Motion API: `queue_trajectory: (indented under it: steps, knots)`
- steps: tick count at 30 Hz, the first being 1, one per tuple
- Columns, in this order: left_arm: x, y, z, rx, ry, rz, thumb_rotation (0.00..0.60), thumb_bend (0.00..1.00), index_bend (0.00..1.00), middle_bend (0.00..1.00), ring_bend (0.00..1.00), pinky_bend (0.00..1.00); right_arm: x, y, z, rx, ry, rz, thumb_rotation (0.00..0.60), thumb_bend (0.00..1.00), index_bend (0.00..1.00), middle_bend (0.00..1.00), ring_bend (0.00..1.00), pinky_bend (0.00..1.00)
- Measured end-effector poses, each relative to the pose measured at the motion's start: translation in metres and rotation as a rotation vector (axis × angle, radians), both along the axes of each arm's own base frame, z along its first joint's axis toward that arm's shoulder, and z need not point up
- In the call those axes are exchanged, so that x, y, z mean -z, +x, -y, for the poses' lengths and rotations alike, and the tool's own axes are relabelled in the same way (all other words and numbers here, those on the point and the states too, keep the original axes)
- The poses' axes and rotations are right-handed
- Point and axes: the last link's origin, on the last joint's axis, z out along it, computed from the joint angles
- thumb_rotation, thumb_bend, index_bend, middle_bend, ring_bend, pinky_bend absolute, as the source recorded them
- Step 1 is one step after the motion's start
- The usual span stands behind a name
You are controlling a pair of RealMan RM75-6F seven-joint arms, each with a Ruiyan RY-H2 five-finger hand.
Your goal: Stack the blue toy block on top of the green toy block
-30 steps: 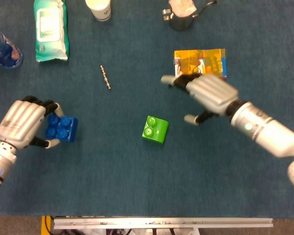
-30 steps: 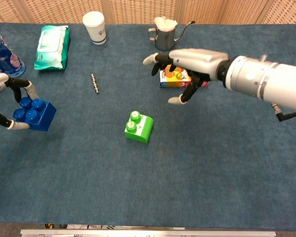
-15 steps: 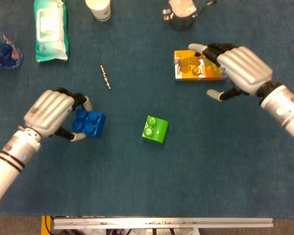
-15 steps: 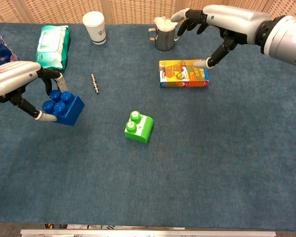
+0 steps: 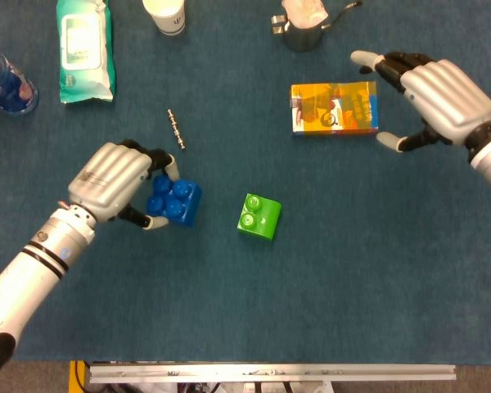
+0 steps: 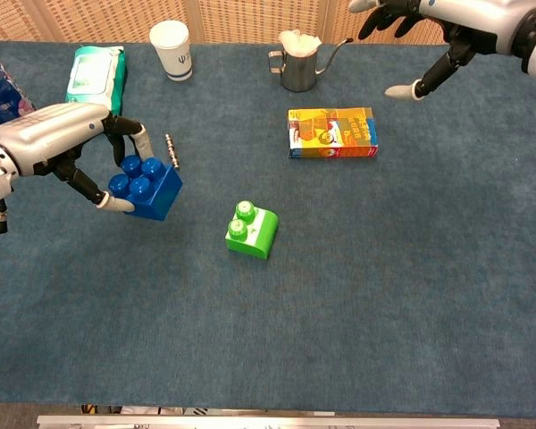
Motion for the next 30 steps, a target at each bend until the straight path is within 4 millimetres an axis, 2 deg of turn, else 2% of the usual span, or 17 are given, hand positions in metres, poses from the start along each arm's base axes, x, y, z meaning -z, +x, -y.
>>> queue_trajectory:
  steps: [16, 30]
  knots:
    - [0.002, 0.037, -0.001, 0.109, 0.044, -0.027, 0.6, 0.14, 0.46, 0.53, 0.44, 0.32, -0.014, -0.016, -0.003, 0.014, -0.019, -0.001, 0.6, 0.21, 0.1, 0.23, 0.16, 0.2]
    - [0.039, 0.071, 0.004, 0.157, 0.005, -0.087, 0.6, 0.14, 0.46, 0.53, 0.44, 0.32, -0.024, -0.033, -0.003, 0.04, -0.025, -0.004, 0.6, 0.21, 0.1, 0.23, 0.16, 0.2]
